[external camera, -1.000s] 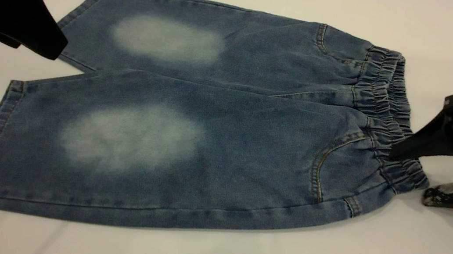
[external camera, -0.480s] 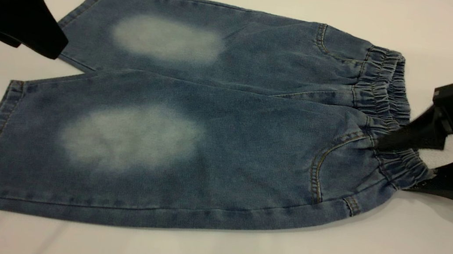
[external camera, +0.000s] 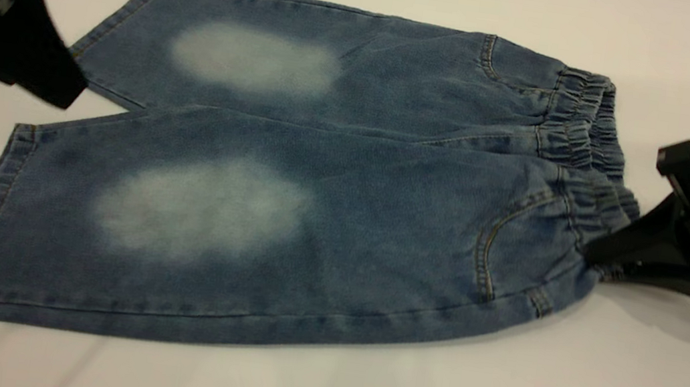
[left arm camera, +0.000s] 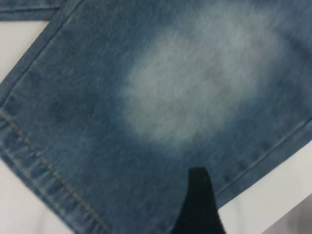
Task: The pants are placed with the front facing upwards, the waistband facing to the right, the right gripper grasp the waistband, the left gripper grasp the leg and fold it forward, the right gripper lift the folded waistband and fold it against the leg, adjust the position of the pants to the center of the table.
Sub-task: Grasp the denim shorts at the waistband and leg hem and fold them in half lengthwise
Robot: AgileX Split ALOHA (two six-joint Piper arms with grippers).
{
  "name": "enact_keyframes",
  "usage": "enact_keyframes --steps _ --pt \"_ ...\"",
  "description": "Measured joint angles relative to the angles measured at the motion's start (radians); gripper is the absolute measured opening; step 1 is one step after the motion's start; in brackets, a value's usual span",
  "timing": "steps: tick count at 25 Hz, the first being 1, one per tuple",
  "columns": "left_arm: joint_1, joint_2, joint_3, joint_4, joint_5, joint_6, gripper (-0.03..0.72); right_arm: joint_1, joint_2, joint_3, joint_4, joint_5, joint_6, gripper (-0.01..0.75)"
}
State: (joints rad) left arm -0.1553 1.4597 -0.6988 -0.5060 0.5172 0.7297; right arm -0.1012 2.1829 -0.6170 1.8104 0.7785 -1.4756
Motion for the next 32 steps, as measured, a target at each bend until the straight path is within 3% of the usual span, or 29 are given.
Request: enact_keyframes --steps 8,14,16,19,24,28,32 --pt "0.000 0.000 0.000 0.039 0.019 -0.050 0.505 0.000 0.000 0.000 0.003 0.004 -0.008 0.075" --pt "0.000 0.000 0.000 0.039 0.020 -0.054 0.505 0.000 0.000 0.000 0.012 0.007 -0.027 0.293" --pt "0.000 0.000 0.000 0.039 0.021 -0.054 0.505 0.000 0.000 0.000 0.012 0.007 -0.043 0.318" --pt "0.000 0.000 0.000 0.039 0.021 -0.054 0.505 0.000 0.000 0.000 0.012 0.007 -0.055 0.286" --pt "0.000 0.000 0.000 0.039 0.023 -0.055 0.505 0.000 0.000 0.000 0.014 0.005 -0.056 0.062" --pt "0.000 0.000 0.000 0.090 0.028 -0.059 0.505 0.000 0.000 0.000 0.014 0.005 -0.056 0.038" --pt "0.000 0.000 0.017 0.247 0.040 -0.064 0.505 0.000 0.000 0.000 0.014 0.034 -0.056 0.038"
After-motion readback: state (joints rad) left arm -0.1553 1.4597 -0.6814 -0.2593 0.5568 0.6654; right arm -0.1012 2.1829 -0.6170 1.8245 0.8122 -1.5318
